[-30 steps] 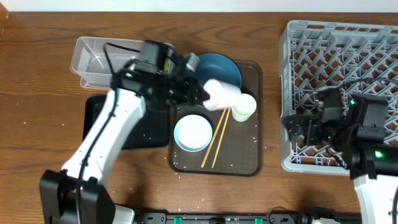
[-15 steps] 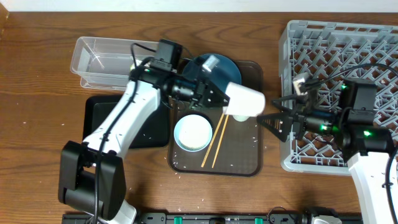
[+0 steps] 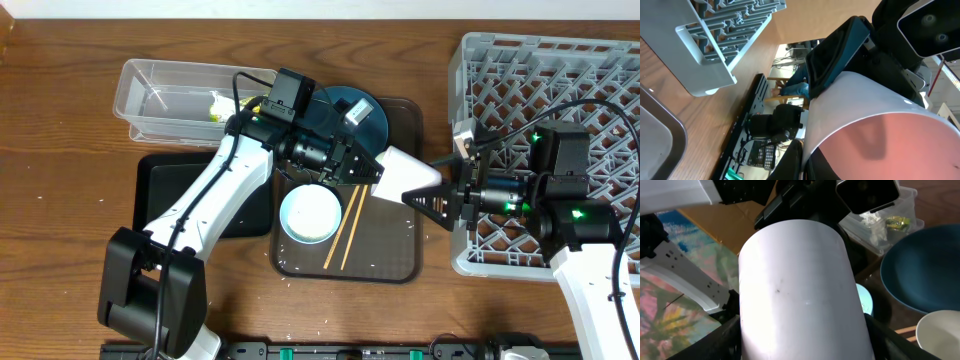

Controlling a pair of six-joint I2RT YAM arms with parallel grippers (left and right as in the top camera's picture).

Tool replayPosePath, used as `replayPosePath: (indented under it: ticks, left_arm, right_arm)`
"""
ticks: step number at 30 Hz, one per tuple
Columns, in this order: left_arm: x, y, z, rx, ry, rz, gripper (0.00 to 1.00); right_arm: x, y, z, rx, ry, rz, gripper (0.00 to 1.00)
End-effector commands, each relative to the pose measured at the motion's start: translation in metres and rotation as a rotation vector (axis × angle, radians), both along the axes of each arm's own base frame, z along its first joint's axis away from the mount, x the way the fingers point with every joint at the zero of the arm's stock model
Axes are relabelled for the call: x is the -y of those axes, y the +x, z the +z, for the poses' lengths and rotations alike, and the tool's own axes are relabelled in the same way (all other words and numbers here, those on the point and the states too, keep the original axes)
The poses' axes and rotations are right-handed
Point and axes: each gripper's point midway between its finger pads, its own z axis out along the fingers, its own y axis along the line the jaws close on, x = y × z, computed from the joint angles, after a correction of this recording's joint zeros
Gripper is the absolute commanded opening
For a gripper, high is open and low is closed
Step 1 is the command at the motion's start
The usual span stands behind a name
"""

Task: Sort waste into correct bins and load items into the dishwasher rack
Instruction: 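Lift the pink cup and hand it to the right gripper, then place the pink cup upside down in the gray rack with right gripper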

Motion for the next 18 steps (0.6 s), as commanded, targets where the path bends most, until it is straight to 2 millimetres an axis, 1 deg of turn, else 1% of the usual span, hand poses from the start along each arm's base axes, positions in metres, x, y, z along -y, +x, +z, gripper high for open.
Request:
replayPosePath:
  ticks: [1, 2, 3, 5, 6, 7, 8, 9, 11, 13, 15, 16, 18]
  left_arm:
    - [0.000, 0.002, 0.000, -0.011, -0.002, 0.002, 0.06]
    - [0.000, 0.002, 0.000, -0.008, -0.003, 0.002, 0.06]
    - [0.001, 0.003, 0.001, -0.002, -0.005, 0.002, 0.10]
    - [0.001, 0.007, -0.006, 0.012, 0.028, 0.023, 0.23]
    - [0.000, 0.011, -0.017, 0.016, 0.094, 0.058, 0.29]
    - [-0.004, 0.017, -0.033, 0.023, 0.186, 0.104, 0.33]
    - [-0.012, 0.024, -0.057, 0.045, 0.329, 0.167, 0.34]
    - [-0.025, 0.031, -0.079, 0.068, 0.476, 0.223, 0.35]
    - [-0.049, 0.038, -0.104, 0.125, 0.666, 0.276, 0.36]
    - [-0.071, 0.042, -0.113, 0.173, 0.788, 0.313, 0.37]
    - [-0.097, 0.048, -0.114, 0.206, 0.899, 0.375, 0.37]
    - [-0.110, 0.050, -0.111, 0.222, 0.946, 0.407, 0.37]
    - [-0.140, 0.052, -0.102, 0.261, 1.048, 0.479, 0.37]
  right_arm:
    - [-0.008, -0.009, 0.012, 0.022, 0.036, 0.060, 0.67]
    - [-0.008, -0.008, 0.011, 0.022, 0.031, 0.055, 0.65]
    - [-0.007, -0.007, 0.010, 0.021, 0.026, 0.050, 0.63]
    - [-0.006, -0.005, 0.006, 0.014, 0.008, 0.033, 0.60]
    - [-0.004, -0.003, 0.002, 0.004, -0.016, 0.012, 0.58]
    - [-0.001, 0.001, -0.005, -0.015, -0.050, -0.022, 0.56]
    - [0.003, 0.006, -0.014, -0.045, -0.095, -0.070, 0.52]
    - [0.009, 0.012, -0.024, -0.080, -0.147, -0.128, 0.47]
    - [0.024, 0.020, -0.044, -0.133, -0.257, -0.234, 0.39]
    - [0.044, 0.026, -0.063, -0.182, -0.375, -0.349, 0.33]
    - [0.071, 0.031, -0.074, -0.236, -0.484, -0.482, 0.25]
    - [0.086, 0.033, -0.076, -0.261, -0.531, -0.554, 0.25]
    - [0.115, 0.037, -0.072, -0.293, -0.597, -0.682, 0.21]
